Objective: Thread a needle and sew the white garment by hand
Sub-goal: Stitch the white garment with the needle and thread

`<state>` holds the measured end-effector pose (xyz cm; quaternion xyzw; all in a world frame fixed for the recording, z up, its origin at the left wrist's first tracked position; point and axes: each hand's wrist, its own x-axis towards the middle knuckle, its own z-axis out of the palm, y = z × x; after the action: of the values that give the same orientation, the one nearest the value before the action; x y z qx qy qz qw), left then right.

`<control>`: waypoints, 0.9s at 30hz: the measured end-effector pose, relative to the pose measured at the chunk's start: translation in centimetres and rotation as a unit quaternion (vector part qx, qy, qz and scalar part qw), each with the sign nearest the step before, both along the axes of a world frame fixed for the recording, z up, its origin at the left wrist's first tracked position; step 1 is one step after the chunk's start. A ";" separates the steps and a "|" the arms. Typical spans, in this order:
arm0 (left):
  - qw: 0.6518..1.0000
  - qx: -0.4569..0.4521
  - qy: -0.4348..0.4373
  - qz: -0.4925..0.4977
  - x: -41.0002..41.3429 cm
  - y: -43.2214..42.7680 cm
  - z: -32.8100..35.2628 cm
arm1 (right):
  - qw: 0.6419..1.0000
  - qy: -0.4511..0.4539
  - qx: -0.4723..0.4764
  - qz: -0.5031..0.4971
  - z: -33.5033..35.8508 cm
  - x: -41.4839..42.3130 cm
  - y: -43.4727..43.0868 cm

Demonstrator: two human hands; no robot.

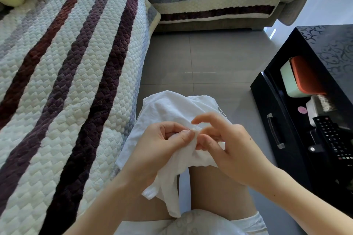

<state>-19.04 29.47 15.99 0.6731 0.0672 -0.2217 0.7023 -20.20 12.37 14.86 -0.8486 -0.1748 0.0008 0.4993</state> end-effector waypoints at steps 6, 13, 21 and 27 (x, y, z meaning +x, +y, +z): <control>0.999 0.022 -0.014 -0.020 -0.1 -0.3 -0.1 | 0.980 -0.172 -0.081 -0.049 -0.2 0.1 0.3; 0.994 0.105 -0.010 0.007 -0.2 0.2 -1.3 | 0.983 -0.101 0.154 -0.010 2.8 0.0 0.7; 0.998 0.052 0.036 -0.003 0.1 2.1 -0.9 | 0.865 0.257 0.429 -0.044 1.5 7.2 -7.7; 0.998 0.043 0.035 0.001 0.1 2.9 -0.3 | 0.827 0.179 -0.011 -0.532 -8.1 12.0 -19.9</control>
<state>-18.97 32.32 15.66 0.6941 0.1019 -0.2418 0.6703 -8.23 -7.57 6.76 -0.8008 0.3964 -0.1109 0.4351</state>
